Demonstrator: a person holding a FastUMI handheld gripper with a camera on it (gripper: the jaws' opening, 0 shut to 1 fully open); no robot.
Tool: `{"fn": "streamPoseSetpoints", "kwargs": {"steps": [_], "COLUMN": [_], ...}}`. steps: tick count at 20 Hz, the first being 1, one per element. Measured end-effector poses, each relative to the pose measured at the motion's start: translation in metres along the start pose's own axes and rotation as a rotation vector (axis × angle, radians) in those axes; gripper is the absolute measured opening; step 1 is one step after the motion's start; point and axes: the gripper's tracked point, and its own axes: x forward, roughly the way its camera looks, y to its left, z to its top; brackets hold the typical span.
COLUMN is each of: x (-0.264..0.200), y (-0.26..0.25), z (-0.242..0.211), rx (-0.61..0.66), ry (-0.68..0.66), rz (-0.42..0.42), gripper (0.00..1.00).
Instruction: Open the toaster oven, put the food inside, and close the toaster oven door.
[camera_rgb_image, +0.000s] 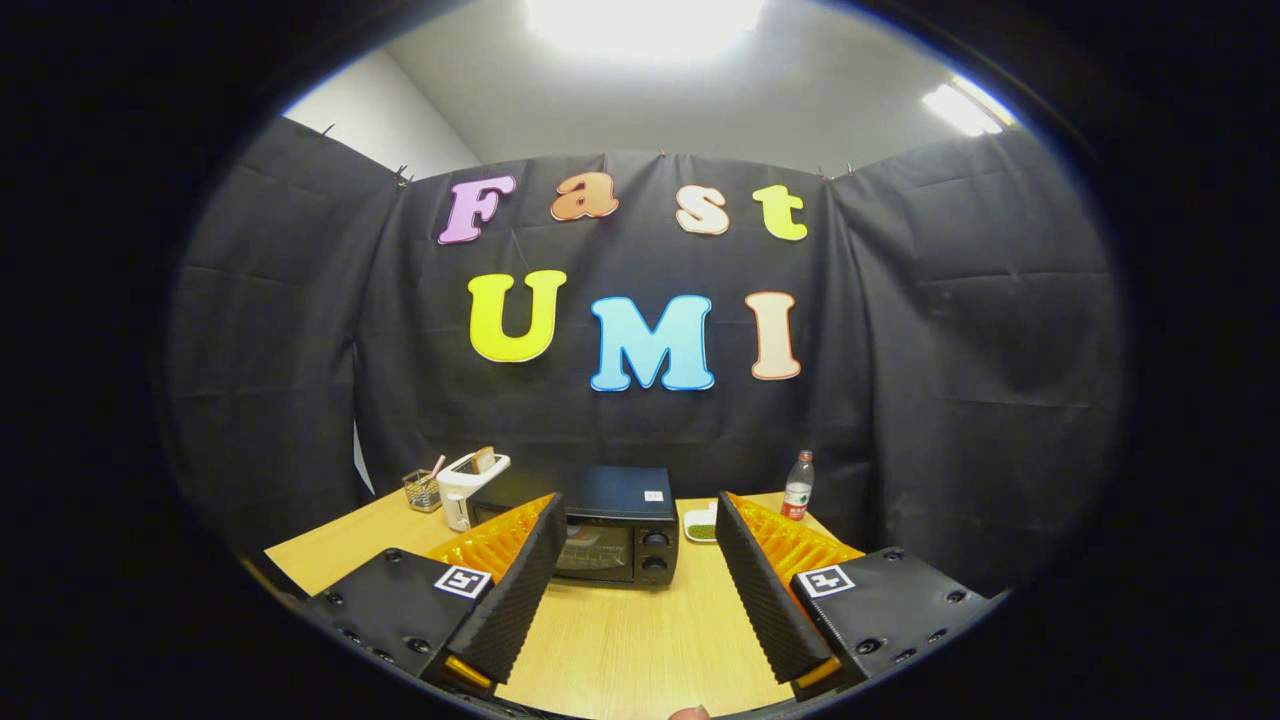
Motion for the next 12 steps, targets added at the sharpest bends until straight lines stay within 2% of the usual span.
{"fn": "streamPoseSetpoints", "kwargs": {"steps": [12], "x": [-0.019], "y": [-0.041], "z": [0.013], "rx": [0.048], "ry": [-0.033], "rz": [-0.08], "gripper": [0.95]}}
